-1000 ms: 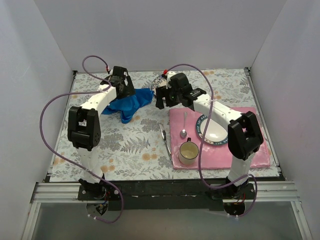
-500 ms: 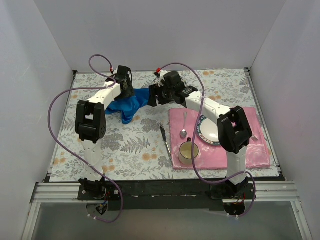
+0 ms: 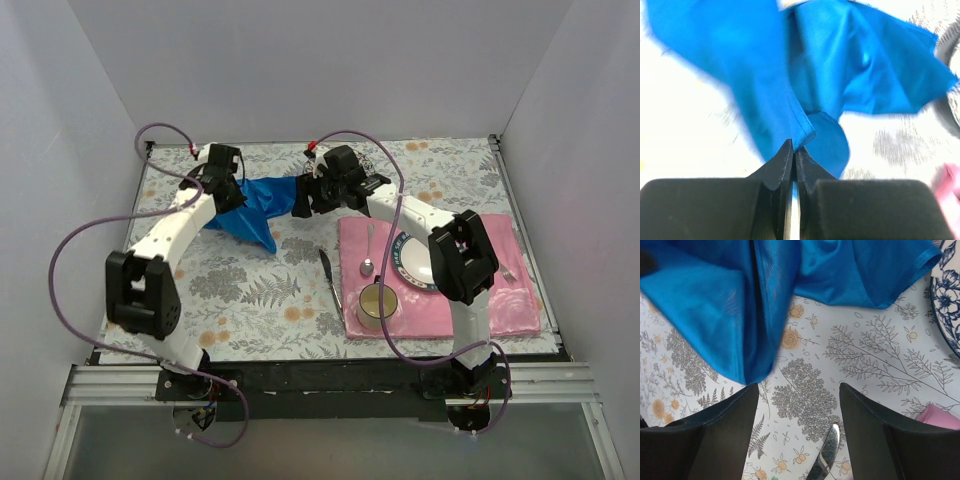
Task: Fold the napkin, place the utensils inside, and roll it up
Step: Flatten the napkin out
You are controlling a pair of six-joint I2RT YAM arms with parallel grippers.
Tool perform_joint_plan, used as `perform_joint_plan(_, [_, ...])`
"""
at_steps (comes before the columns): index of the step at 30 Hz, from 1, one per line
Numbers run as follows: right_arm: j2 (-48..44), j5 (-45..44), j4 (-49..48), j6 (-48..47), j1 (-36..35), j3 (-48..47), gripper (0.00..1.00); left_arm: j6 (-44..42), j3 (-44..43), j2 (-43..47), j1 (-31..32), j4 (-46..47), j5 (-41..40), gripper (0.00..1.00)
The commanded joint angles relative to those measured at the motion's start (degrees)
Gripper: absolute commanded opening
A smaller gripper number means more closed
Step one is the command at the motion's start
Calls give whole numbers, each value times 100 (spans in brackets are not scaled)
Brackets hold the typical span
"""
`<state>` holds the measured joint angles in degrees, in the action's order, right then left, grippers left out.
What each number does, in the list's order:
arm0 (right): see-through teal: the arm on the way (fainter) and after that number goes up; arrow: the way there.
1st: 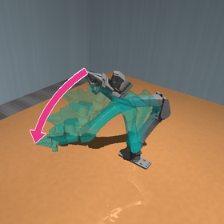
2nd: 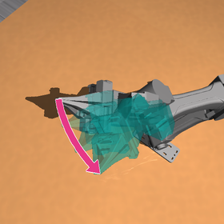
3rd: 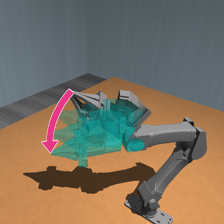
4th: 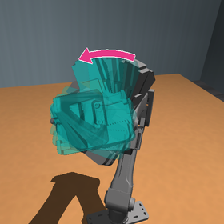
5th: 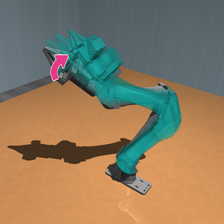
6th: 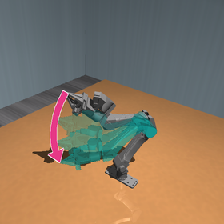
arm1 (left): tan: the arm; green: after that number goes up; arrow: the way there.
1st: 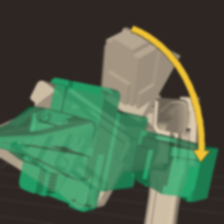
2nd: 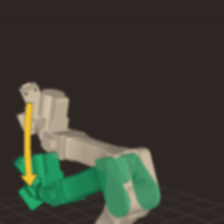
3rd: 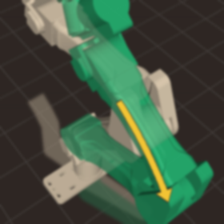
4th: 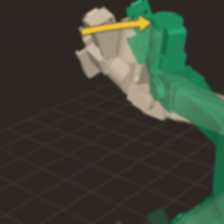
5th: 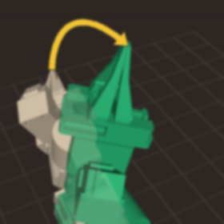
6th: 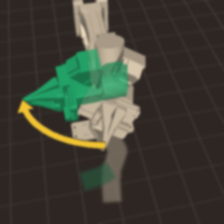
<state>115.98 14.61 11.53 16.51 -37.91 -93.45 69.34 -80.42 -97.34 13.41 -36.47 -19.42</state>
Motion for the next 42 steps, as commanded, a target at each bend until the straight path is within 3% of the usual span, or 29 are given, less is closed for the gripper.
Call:
perform_joint_plan(1, [126,349,-204,-52,-67,-235,73,773,1068,1628,-5,-710,-360,0])
perform_joint_plan(5, [223,770,-204,-244,-199,-253,73,1186,2046,3445,-75,-975,401,0])
perform_joint_plan(7, [188,806,-160,-298,-321,-200,73,1554,2398,3905,-101,-1264,832,9])
perform_joint_plan(9, [83,815,-160,-420,-401,-69,74,1696,2566,4441,-102,-1441,1402,8])
perform_joint_plan(10, [-5,815,-151,-456,-471,-16,74,1679,2619,4608,-102,-1546,1458,16])
perform_joint_plan(11, [-49,824,-107,-508,-498,28,74,1636,2541,4767,-102,-1652,1406,30])
perform_joint_plan(12, [-67,850,-64,-604,-533,98,75,1627,2410,4986,-102,-1783,1075,55])
perform_joint_plan(13, [-128,850,-37,-640,-559,142,75,1609,2278,5092,-110,-2020,880,68])
perform_joint_plan(15, [-172,807,-54,-667,-603,300,76,1416,1891,5225,-110,-2057,511,92])
perform_joint_plan(16, [-190,806,-63,-684,-638,336,76,1311,1803,5190,-110,-1927,309,98])
perform_joint_plan(18, [-164,807,-98,-693,-700,389,77,1100,1531,4946,-110,-1777,185,98])
perform_joint_plan(24, [240,193,-81,-781,-1007,100,84,1415,1187,2968,-259,-1855,-712,98])
perform_joint_plan(28, [941,-310,428,-1001,-1236,-673,84,1345,1485,2317,-908,-881,-133,98])
perform_joint_plan(34, [1198,-573,412,-913,-1289,-965,83,1329,1590,1797,-1840,-502,272,98])
perform_joint_plan(38, [1330,-775,508,-992,-1280,-1088,76,1275,1880,1701,-2377,-291,736,98])
perform_joint_plan(40, [1365,-776,525,-1027,-1280,-1061,70,1362,2021,1578,-2753,-133,1535,98])
perform_joint_plan(42, [1366,-758,570,-1036,-1289,-1044,51,1626,2319,1577,-2931,207,1931,98])
